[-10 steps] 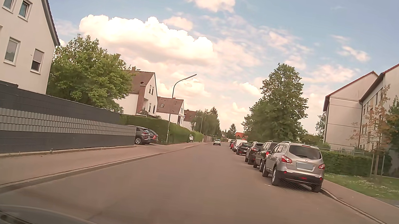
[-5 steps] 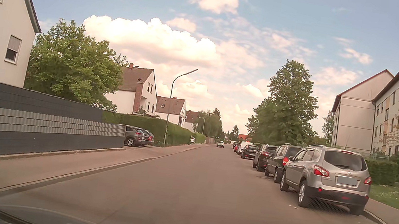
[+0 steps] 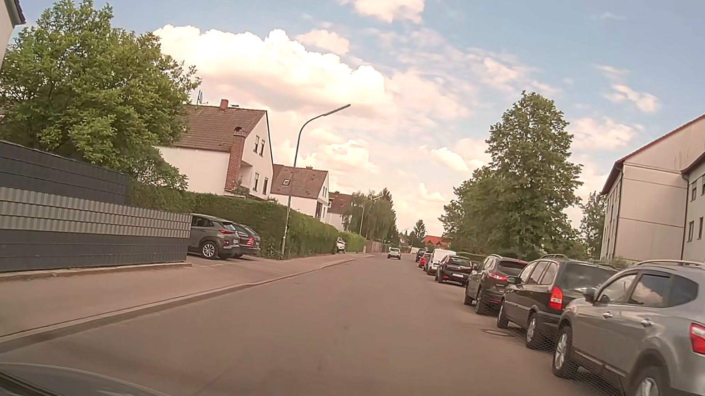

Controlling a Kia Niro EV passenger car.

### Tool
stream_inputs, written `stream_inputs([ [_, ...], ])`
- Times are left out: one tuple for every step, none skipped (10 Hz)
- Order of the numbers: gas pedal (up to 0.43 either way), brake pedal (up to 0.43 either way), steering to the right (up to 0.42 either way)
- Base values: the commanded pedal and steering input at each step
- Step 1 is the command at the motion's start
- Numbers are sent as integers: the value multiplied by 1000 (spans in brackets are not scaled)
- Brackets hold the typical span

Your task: Follow the waypoints while adhering to traffic rules and regulations

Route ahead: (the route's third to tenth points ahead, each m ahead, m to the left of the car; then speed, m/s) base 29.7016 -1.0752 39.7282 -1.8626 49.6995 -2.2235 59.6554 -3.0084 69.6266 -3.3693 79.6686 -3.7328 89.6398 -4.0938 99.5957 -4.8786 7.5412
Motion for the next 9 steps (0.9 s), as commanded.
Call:
stream_inputs([
  [220, 18, 6],
  [220, 18, 6],
  [220, 18, 6],
  [177, 18, 5],
  [169, 18, 5],
  [157, 18, 4],
  [157, 18, 1],
  [169, 18, -1],
  [189, 18, -4],
])
